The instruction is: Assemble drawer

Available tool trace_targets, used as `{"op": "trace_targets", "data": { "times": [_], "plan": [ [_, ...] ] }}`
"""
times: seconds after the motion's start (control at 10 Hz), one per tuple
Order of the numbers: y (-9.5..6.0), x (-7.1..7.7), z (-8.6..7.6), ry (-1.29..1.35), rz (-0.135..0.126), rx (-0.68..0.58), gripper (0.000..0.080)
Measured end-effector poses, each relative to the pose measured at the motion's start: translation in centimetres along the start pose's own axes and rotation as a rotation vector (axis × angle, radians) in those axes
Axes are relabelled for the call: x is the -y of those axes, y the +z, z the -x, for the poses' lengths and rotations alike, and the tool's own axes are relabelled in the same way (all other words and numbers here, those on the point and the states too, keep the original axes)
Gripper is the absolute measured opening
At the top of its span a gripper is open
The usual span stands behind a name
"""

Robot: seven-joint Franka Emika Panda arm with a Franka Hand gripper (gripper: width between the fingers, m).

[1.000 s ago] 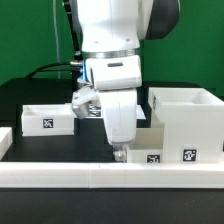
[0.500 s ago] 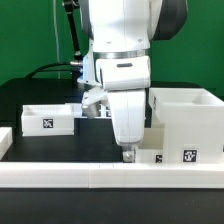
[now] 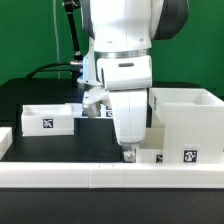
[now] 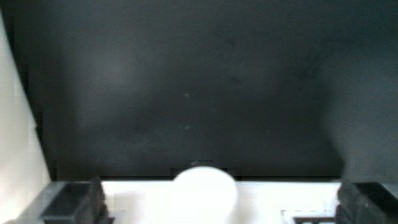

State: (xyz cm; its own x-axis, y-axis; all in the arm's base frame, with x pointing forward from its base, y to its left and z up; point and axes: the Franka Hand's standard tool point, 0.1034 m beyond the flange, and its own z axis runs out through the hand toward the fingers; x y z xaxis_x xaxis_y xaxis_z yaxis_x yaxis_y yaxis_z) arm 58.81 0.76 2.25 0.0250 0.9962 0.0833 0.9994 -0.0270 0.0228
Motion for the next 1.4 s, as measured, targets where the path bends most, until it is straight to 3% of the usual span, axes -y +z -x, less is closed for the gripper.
{"op": "trace_targets", "data": {
  "times": [0.6, 0.7, 0.9, 1.2, 1.4],
  "plan": [
    [0.1, 0.1, 0.1, 0.010, 0.001, 0.003, 0.0649],
    [0.1, 0.0, 0.1, -0.013, -0.008, 0.003, 0.0649],
    [0.0, -1.1, -0.8, -0.056, -0.008, -0.007, 0.0649],
    [0.2, -0.9, -2.4, -0.047, -0.011, -0.014, 0.0649],
    [0.2, -0.9, -2.2, -0.041, -0.011, -0.013, 0.0649]
  ]
}}
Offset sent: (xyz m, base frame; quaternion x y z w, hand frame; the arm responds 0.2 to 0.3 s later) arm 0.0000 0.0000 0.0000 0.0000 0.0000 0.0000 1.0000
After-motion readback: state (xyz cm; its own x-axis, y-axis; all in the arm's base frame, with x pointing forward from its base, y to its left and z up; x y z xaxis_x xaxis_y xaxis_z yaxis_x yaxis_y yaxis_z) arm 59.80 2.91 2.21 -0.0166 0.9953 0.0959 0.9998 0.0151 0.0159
